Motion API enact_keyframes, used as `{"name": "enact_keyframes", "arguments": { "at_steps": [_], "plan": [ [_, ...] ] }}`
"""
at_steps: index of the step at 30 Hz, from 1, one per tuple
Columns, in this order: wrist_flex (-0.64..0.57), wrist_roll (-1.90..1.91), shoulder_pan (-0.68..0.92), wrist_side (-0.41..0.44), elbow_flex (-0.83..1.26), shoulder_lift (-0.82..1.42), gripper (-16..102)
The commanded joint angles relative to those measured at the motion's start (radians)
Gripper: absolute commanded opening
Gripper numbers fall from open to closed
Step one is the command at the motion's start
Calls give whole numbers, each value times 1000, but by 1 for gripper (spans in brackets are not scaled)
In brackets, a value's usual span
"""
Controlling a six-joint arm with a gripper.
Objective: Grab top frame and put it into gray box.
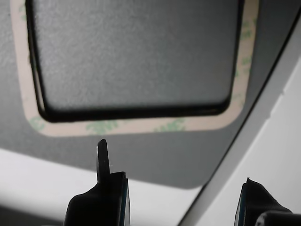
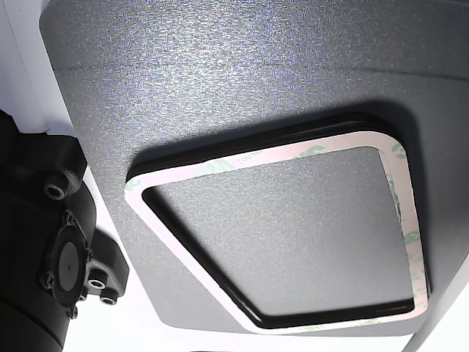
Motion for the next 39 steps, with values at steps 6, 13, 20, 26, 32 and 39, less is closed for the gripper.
{"name": "enact_keyframes", "arguments": {
  "at_steps": [6, 13, 20, 26, 32, 39],
  "plan": [
    [-23, 48, 72, -58, -11, -8, 100],
    [-37, 210, 202, -8, -35, -95, 100],
    [-63, 298, 265, -14, -43, -150, 100],
    [-75, 397, 333, 5, -43, -181, 96],
    [-94, 445, 383, 5, -21, -212, 98],
    [-152, 499, 419, 15, 6, -239, 87]
  ]
}}
